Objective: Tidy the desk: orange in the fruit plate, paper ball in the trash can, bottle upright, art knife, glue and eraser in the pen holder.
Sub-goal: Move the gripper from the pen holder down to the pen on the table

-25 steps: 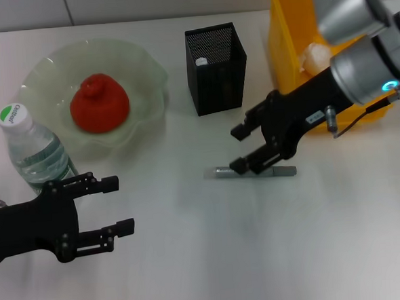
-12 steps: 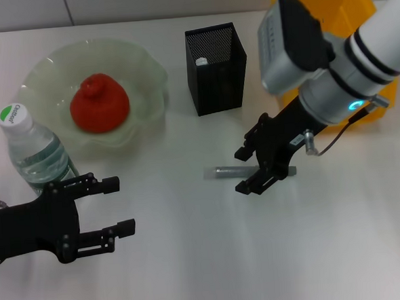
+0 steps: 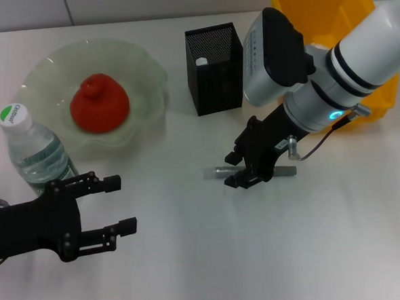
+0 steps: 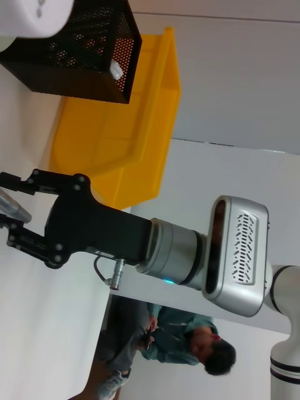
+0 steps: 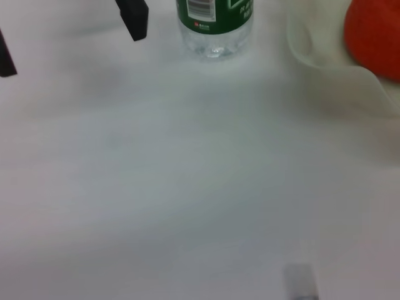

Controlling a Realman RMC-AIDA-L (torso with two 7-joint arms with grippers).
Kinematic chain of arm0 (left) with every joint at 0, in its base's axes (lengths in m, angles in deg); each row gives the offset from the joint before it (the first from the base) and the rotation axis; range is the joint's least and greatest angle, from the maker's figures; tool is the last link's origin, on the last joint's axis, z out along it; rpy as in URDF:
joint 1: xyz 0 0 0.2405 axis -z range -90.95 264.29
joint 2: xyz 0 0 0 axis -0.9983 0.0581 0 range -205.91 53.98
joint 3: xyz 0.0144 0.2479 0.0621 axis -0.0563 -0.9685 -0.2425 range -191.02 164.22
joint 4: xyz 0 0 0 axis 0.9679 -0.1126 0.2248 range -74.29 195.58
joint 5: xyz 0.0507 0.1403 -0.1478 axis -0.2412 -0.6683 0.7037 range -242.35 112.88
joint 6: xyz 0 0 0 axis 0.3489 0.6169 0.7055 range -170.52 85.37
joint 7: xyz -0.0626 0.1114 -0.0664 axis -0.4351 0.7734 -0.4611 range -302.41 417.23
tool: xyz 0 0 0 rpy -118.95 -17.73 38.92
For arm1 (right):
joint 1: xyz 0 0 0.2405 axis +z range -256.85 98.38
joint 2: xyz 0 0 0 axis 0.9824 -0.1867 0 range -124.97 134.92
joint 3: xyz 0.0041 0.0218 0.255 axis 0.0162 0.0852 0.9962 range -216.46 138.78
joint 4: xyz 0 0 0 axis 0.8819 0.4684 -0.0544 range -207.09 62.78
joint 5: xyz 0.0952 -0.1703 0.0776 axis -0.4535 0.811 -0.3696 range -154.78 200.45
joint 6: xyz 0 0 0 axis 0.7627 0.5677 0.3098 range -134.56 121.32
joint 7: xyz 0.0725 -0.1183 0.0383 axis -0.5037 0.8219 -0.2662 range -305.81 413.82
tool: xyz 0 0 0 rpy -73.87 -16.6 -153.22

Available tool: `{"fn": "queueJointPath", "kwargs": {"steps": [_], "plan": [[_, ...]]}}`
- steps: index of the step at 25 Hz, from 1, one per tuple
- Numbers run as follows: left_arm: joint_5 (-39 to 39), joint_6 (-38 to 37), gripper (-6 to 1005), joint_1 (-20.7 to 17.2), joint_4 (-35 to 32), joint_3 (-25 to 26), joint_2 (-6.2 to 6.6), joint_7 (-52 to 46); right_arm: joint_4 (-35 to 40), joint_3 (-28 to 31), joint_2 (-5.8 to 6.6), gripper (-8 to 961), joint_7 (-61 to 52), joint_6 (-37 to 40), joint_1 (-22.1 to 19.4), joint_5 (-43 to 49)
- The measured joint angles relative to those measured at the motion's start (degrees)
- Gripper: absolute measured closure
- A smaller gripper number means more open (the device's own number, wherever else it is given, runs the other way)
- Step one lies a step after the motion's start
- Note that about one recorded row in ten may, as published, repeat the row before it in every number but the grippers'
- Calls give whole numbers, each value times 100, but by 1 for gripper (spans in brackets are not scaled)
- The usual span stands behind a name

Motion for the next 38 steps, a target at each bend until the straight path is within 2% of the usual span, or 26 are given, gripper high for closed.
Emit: {"fn": "queueJointPath", "kwargs": {"steps": [2, 7, 12, 17, 22, 37, 38], "plan": [[3, -3, 229, 0, 0, 22, -5, -1, -87, -70, 0, 380, 5, -101, 29, -26], [8, -12, 229, -15, 0, 47, -5, -2, -211, -193, 1, 534, 8, -199, 84, -94], [8, -45, 229, -47, 0, 51, -11, 0, -215, -199, 3, 549, -8, -191, 114, -67], [9, -79, 229, -57, 0, 52, -12, -1, -211, -293, 16, 620, -55, -130, 143, -38], [9, -94, 229, -80, 3, 52, -12, -2, -176, -563, 39, 626, -146, -104, 188, 27], [9, -151, 229, -81, 0, 52, -12, 0, -164, -657, 30, 645, -247, 26, 324, 278], [10, -151, 229, -79, 0, 52, -14, -1, -164, -657, 30, 677, -247, 26, 324, 278]]}}
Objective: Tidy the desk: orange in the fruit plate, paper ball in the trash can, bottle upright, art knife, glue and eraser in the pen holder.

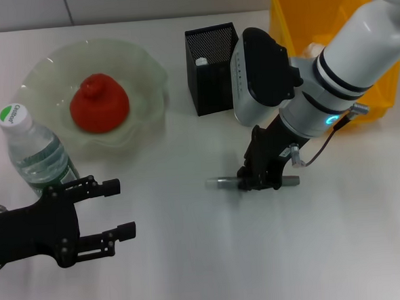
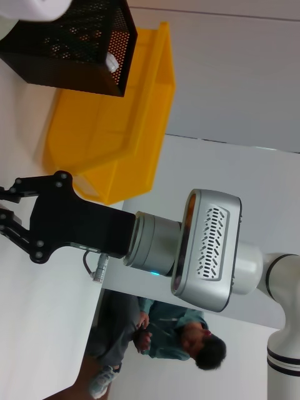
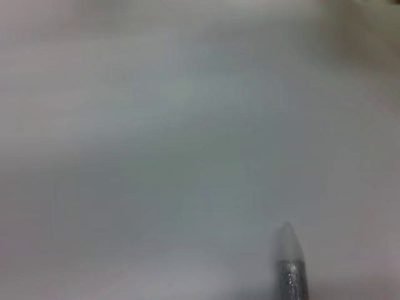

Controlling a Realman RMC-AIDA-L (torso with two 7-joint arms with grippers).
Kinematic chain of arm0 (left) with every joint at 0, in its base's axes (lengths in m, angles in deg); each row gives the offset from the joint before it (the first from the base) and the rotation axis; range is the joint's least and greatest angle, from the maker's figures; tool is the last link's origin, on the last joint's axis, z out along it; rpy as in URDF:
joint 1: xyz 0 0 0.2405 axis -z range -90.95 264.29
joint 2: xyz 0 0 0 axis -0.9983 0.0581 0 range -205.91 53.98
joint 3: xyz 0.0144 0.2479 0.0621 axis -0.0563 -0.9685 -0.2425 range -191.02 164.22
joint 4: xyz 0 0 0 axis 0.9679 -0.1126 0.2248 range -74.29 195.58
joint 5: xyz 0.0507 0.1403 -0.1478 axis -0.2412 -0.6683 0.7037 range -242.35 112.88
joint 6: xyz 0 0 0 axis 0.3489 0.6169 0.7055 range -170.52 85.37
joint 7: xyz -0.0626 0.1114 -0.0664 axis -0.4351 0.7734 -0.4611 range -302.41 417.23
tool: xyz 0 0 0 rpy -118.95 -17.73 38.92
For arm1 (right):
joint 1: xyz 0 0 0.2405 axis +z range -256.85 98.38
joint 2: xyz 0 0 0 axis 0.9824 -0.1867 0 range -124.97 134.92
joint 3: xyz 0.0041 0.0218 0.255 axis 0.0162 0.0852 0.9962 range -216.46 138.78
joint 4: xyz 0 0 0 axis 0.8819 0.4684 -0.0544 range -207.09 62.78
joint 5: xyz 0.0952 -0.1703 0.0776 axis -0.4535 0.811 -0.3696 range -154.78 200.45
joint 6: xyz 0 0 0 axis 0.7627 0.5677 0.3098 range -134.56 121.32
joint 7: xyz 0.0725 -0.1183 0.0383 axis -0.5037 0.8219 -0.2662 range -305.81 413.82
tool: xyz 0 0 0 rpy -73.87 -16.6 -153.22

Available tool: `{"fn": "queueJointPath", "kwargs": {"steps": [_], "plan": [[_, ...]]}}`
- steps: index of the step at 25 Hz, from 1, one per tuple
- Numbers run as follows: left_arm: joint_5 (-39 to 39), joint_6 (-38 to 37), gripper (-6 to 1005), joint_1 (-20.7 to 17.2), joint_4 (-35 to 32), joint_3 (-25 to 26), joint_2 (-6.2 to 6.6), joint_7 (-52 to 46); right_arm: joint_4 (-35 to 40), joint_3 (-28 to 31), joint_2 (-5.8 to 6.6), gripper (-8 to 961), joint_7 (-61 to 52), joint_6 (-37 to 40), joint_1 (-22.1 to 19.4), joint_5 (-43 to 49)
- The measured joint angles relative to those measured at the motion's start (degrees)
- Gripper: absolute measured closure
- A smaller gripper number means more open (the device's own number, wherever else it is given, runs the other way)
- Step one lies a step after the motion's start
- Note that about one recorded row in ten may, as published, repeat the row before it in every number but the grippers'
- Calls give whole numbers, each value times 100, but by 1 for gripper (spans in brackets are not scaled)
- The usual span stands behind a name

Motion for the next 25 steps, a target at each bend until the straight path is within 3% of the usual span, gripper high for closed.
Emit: {"fn": "queueJointPath", "kwargs": {"steps": [4, 7, 9, 10, 11, 13, 14, 16, 19, 25], "plan": [[24, 0, 229, 0, 0, 0, -4, -1, 127, 92, 0, 806, 0, 34, -60, -39], [40, 0, 229, -3, 0, 0, -6, -1, 251, 246, -1, 811, 0, 138, -125, -98], [43, -12, 229, -7, 0, 0, -7, -1, 534, 841, 6, 814, 25, 477, -280, -359], [43, -15, 229, -7, 0, 0, -7, -1, 534, 841, 6, 815, 25, 477, -280, -359], [43, -19, 229, -8, 0, 0, -7, -1, 708, 1295, 15, 816, 56, 698, -416, -629], [43, -20, 229, -9, 0, 0, -7, -1, 771, 1540, 20, 818, 65, 818, -492, -810], [43, -21, 229, -9, 0, 0, -7, -1, 807, 2029, 30, 819, 65, 1033, -626, -1162], [43, -32, 229, -9, 1, 0, -2, -1, 790, 2235, 31, 819, 43, 1132, -681, -1331], [44, -60, 229, -4, 4, 0, 0, -4, 551, 2946, 35, 820, -120, 1474, -929, -2090], [50, -71, 229, 9, 1, 8, 10, -8, -99, 3708, 96, 820, -211, 1526, -1122, -2895]]}}
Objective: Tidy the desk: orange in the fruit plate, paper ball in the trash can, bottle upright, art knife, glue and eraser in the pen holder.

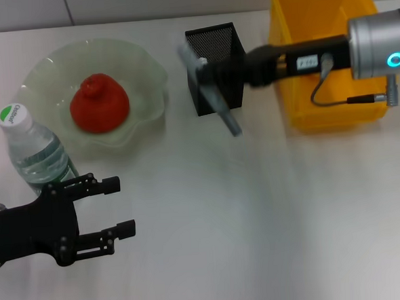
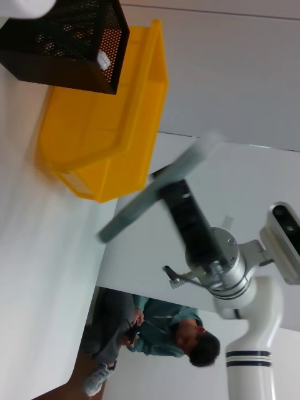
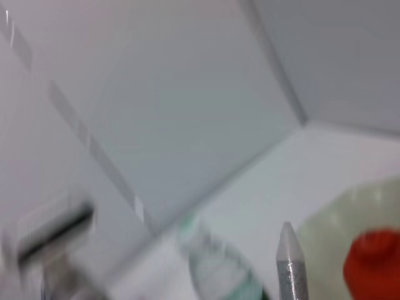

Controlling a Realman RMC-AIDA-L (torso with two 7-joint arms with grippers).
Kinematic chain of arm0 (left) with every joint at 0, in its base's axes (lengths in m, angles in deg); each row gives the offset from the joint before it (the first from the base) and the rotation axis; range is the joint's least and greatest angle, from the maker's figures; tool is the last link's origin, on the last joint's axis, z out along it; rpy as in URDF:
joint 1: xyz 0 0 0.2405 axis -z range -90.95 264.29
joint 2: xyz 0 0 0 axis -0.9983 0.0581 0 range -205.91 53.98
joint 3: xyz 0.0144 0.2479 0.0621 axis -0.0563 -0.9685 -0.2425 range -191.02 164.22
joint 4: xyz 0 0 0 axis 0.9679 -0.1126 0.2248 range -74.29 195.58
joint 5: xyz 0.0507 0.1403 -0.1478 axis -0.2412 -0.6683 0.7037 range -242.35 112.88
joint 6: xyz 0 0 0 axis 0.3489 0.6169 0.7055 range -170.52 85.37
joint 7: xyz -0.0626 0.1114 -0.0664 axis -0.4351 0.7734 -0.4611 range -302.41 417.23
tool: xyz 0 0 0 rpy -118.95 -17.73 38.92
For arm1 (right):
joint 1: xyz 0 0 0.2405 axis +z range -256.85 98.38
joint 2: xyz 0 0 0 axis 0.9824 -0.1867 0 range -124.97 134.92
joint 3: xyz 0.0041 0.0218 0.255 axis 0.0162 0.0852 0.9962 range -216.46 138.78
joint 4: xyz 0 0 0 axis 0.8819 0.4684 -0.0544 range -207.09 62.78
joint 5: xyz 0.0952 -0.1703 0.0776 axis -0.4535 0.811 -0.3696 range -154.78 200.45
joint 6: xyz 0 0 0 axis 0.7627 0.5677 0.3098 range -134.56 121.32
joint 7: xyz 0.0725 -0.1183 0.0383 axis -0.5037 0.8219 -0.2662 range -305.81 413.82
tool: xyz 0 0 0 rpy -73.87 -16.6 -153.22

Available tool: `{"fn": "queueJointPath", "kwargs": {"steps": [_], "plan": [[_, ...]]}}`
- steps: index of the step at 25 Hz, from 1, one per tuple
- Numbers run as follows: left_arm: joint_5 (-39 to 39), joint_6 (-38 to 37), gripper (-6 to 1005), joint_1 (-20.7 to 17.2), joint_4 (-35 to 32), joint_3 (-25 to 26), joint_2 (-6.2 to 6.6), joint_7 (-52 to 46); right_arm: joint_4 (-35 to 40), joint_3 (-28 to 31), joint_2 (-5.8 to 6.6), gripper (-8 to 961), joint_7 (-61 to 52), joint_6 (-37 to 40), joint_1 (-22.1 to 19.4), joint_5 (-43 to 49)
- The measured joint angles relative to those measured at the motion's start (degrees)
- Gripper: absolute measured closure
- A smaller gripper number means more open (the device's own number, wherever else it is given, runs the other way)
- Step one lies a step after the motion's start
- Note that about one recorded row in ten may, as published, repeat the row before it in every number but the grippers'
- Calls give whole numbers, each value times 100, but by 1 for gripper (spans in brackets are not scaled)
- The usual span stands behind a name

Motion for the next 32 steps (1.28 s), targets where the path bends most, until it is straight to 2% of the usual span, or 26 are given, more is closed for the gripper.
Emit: {"fn": "queueJointPath", "kwargs": {"steps": [4, 5, 7, 11, 14, 20, 24, 32], "plan": [[1, 0, 229, 6, -1, 2, 1, 6, -855, 654, 114, 821, 35, -176, -68, -709], [1, 0, 229, 6, -1, 2, 1, 6, -855, 654, 114, 821, 35, -176, -68, -709], [-6, 0, 229, 14, -1, 0, 1, 35, -911, 718, 85, 822, 127, -394, -130, -863], [1, 1, 229, 0, -1, 0, -2, 56, -962, 714, -48, 823, 695, -1106, -187, -1250], [5, 1, 229, -7, 2, 0, -4, 60, -1135, 671, -77, 824, 1189, -1512, -126, -1537], [4, -1, 229, -11, 9, 0, -7, 60, -1389, 674, -93, 826, 1949, -2084, 58, -1752], [4, -3, 229, -9, 17, 0, -14, 60, -1672, 650, -106, 827, 3062, -2443, 230, -2053], [2, -7, 229, 1, 38, 1, -17, 60, -2025, 637, -117, 826, 4273, -2642, 406, -2212]]}}
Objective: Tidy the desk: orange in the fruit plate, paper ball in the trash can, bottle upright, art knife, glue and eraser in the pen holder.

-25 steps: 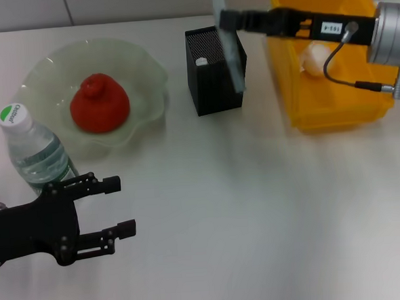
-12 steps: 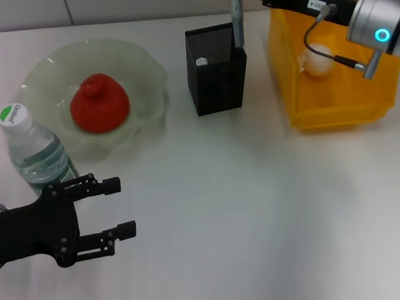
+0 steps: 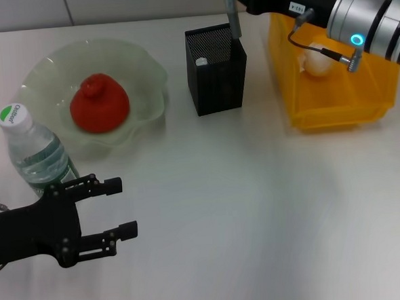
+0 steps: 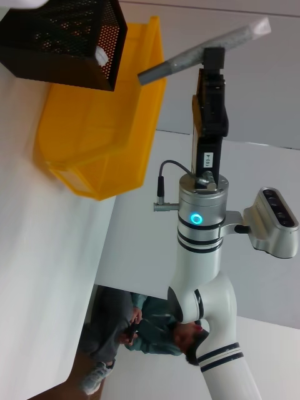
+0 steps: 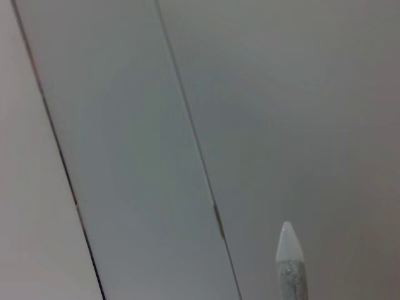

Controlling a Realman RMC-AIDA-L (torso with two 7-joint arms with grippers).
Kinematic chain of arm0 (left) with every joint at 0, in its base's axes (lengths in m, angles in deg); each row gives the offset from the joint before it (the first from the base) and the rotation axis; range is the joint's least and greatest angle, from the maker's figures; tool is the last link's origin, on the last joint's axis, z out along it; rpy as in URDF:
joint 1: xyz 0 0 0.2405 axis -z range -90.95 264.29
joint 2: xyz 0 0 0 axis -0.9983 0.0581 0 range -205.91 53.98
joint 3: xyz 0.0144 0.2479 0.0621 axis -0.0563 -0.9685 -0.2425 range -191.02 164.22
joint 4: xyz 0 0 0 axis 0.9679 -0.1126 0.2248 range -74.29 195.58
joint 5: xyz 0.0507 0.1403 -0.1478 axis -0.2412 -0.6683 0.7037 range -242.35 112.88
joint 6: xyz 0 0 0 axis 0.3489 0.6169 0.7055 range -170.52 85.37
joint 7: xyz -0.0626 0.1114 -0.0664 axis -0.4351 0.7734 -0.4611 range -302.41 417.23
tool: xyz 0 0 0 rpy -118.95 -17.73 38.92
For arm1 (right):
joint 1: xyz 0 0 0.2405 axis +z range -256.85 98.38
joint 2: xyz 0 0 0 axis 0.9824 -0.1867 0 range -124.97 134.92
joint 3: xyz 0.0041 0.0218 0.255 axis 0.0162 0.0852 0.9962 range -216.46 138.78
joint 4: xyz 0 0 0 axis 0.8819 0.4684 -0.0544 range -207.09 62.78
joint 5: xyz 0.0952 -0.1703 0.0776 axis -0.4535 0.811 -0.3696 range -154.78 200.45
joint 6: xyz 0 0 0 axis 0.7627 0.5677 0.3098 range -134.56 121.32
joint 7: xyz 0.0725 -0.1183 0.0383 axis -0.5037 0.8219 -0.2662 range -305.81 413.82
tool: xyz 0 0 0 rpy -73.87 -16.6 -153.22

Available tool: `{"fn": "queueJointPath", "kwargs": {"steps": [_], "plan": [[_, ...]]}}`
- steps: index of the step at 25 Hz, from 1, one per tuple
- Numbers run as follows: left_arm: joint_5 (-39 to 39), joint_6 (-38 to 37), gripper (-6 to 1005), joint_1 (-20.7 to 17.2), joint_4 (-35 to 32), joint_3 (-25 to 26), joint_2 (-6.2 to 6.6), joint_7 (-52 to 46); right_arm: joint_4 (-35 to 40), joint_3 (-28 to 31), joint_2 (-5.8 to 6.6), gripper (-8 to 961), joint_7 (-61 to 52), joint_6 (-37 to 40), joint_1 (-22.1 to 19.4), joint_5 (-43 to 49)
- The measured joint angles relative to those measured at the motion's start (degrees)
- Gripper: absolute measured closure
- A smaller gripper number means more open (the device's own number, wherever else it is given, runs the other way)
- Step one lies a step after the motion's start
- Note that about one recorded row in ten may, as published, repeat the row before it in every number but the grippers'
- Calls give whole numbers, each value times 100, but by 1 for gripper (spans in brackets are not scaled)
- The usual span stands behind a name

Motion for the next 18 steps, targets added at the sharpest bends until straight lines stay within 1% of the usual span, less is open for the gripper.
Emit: {"fn": "queueJointPath", "kwargs": {"steps": [7, 18], "plan": [[2, 1, 229, 26, 6, 7, -9, -18, -156, -2, -13, 827, 688, -75, 89, -15], [7, 19, 229, 58, -28, 9, -44, -50, -269, -3, -23, 829, 1326, -98, 131, -16]]}}
